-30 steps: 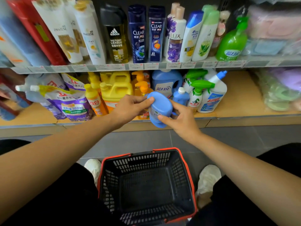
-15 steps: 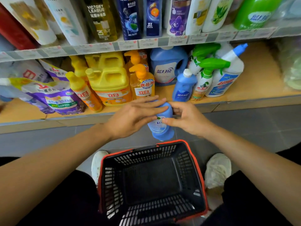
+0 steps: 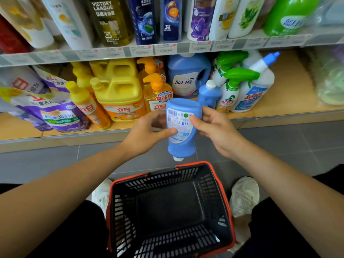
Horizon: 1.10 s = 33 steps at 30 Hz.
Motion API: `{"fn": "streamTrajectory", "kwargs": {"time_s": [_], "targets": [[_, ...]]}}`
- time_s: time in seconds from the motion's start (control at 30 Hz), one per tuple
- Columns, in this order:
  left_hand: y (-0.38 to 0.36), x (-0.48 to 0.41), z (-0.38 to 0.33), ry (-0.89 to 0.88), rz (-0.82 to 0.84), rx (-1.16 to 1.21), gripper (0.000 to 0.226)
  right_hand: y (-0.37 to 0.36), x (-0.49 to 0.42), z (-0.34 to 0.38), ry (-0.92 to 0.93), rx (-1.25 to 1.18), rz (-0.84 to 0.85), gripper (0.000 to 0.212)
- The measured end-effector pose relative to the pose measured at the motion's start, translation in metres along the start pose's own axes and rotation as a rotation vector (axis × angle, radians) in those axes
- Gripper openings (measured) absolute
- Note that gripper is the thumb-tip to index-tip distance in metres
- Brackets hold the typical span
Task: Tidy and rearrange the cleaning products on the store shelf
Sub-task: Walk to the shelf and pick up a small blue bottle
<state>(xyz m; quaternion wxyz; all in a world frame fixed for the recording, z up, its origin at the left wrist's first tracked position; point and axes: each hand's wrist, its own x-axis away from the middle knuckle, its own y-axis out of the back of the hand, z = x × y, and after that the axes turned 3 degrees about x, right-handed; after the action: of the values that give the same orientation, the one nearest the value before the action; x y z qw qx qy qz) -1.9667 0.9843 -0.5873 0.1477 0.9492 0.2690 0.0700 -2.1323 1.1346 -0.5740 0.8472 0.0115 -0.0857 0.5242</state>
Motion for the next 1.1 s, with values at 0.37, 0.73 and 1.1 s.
{"fn": "streamTrajectory", "kwargs": {"time_s": [0.37, 0.73, 1.1], "targets": [[-0.006, 0.006, 0.018, 0.280, 0.120, 0.351, 0.055, -0.001, -0.015, 0.001, -0.053, -0.115, -0.186, 0.039], [-0.001, 0.012, -0.001, 0.403, 0.199, 0.638, 0.053, 0.022, -0.016, 0.011, 0.135, 0.426, -0.153, 0.086], [-0.003, 0.011, -0.026, 0.337, 0.195, 0.632, 0.049, 0.013, 0.001, 0.020, 0.717, 1.413, -0.101, 0.065]]}}
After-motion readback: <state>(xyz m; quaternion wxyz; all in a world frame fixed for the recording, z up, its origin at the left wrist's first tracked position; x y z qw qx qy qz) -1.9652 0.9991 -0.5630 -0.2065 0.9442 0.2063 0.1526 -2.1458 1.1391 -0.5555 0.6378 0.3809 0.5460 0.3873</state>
